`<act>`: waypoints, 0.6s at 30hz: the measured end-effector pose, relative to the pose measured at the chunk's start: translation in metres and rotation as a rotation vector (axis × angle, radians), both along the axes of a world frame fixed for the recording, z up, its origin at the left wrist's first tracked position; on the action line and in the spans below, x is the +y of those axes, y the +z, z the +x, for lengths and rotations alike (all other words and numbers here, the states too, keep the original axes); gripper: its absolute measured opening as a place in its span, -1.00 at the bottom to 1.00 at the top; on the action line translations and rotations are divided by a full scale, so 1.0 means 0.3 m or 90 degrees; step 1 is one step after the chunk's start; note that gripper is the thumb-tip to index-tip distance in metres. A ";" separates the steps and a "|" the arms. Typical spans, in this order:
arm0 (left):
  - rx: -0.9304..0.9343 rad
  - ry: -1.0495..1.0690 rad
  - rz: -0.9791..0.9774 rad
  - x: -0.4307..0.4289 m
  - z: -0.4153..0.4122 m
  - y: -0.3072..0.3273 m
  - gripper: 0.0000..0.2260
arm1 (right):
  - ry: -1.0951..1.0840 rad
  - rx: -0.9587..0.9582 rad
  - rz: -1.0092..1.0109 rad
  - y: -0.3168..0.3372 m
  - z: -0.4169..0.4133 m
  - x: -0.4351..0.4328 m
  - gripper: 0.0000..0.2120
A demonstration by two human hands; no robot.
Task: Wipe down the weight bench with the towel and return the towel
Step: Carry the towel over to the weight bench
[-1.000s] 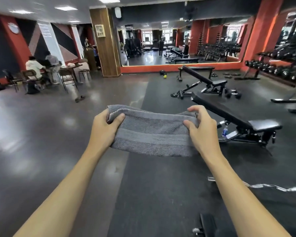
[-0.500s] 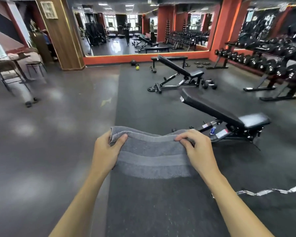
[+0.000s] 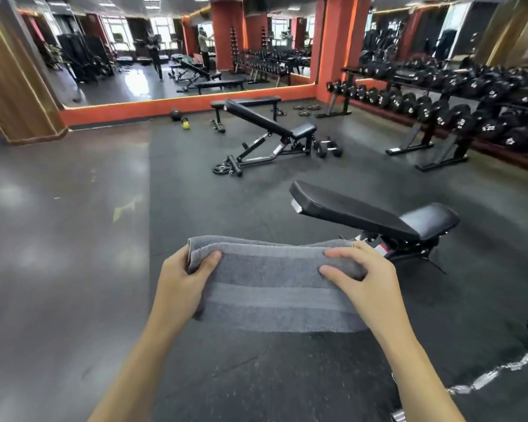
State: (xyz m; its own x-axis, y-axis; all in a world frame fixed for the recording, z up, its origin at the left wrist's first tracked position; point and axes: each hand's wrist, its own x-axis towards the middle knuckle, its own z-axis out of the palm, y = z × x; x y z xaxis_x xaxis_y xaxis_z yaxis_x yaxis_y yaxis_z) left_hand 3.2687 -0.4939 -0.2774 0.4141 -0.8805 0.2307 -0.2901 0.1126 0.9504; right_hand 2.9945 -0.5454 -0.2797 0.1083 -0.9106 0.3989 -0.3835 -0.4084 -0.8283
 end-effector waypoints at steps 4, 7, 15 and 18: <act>-0.032 -0.040 0.005 -0.392 0.113 0.043 -0.91 | -0.004 0.012 0.036 0.020 0.132 -0.354 -0.74; -0.052 -0.048 -0.010 -0.680 0.208 0.068 -0.93 | -0.013 0.011 0.037 0.032 0.230 -0.612 -0.74; -0.061 -0.136 -0.008 -1.381 0.449 -0.007 -0.91 | -0.132 0.028 0.015 -0.057 0.428 -1.156 -0.77; -0.062 -0.195 -0.002 -1.647 0.566 -0.068 -0.89 | -0.186 0.036 0.013 -0.109 0.545 -1.348 -0.78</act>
State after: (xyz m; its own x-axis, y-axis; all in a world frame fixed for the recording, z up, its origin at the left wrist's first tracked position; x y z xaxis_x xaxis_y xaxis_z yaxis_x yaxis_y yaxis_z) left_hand 3.4384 -0.9879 -0.2977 0.1061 -0.9602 0.2583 -0.3313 0.2108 0.9197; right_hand 3.1579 -0.9499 -0.3125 -0.1384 -0.9139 0.3815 -0.5281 -0.2578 -0.8091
